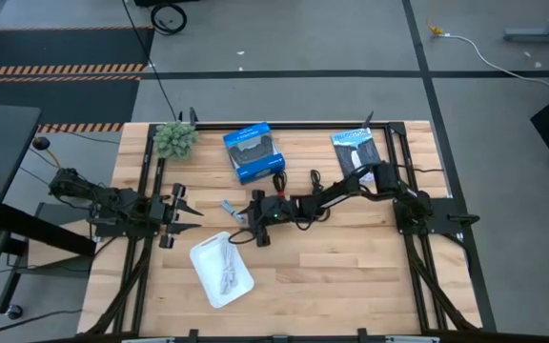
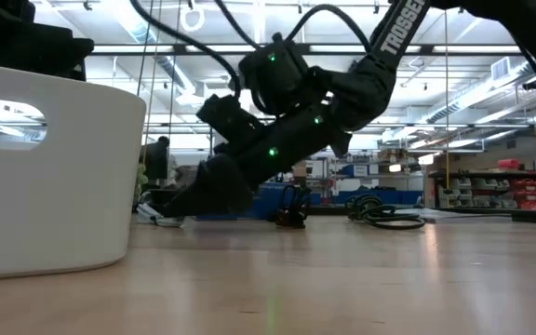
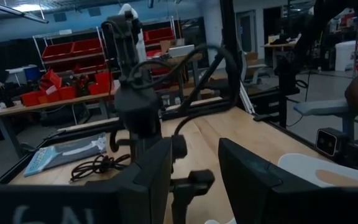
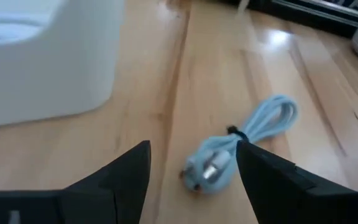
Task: Pick and place USB-C Cables
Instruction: Put the blue charger cable into the white basket
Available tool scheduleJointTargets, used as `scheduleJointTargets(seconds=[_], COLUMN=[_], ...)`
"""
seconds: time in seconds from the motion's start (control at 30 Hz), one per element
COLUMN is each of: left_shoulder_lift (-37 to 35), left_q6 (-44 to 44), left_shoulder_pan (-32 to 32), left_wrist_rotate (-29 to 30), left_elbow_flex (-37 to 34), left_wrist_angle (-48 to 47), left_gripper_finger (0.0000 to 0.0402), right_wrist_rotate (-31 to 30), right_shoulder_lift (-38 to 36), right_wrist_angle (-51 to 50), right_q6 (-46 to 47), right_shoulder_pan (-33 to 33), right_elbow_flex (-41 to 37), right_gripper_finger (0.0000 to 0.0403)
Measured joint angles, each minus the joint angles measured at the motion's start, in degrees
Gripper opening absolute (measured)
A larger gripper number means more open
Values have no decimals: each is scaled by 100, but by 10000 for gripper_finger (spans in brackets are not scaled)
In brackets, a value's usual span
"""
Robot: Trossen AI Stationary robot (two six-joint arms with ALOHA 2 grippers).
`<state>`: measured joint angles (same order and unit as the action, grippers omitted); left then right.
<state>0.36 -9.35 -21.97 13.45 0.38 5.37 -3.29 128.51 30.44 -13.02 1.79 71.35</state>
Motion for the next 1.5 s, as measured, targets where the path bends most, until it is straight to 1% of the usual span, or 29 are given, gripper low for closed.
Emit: scheduleJointTargets(seconds=[0.1, 0.23, 0.6, 0.7, 0.8, 0.93, 1.13, 1.33, 1.5], left_shoulder_lift=[0, 0, 0, 0, 0, 0, 0, 0, 0], left_q6=[-1, -2, -1, -2, -1, -2, -2, -1, -2], left_shoulder_pan=[2, 1, 1, 0, 0, 0, 0, 1, 1], left_wrist_rotate=[0, 0, 0, -2, -1, -2, 0, -1, 0], left_elbow_flex=[0, -2, 0, -1, -2, 0, 0, -2, -1], left_wrist_angle=[1, -2, -2, -2, -2, -2, -2, -2, -4], left_gripper_finger=[142, 142, 142, 142, 142, 142, 142, 142, 142], right_wrist_rotate=[-4, -16, -24, -177, -312, -336, -588, -566, -506], right_shoulder_lift=[-1, -1, -1, -1, -2, -120, -728, -1249, -1658], right_wrist_angle=[-17, -138, -337, -337, -337, -526, -1075, -1575, -1771], right_q6=[4, 183, 323, 341, 291, 247, 227, -77, -214], right_shoulder_pan=[-59, -133, -254, -272, -279, -279, -237, 20, 262], right_elbow_flex=[2, 2, 2, 2, 2, 2, 0, 0, 0], right_gripper_finger=[229, 197, 87, 54, 31, 25, 24, 17, 17])
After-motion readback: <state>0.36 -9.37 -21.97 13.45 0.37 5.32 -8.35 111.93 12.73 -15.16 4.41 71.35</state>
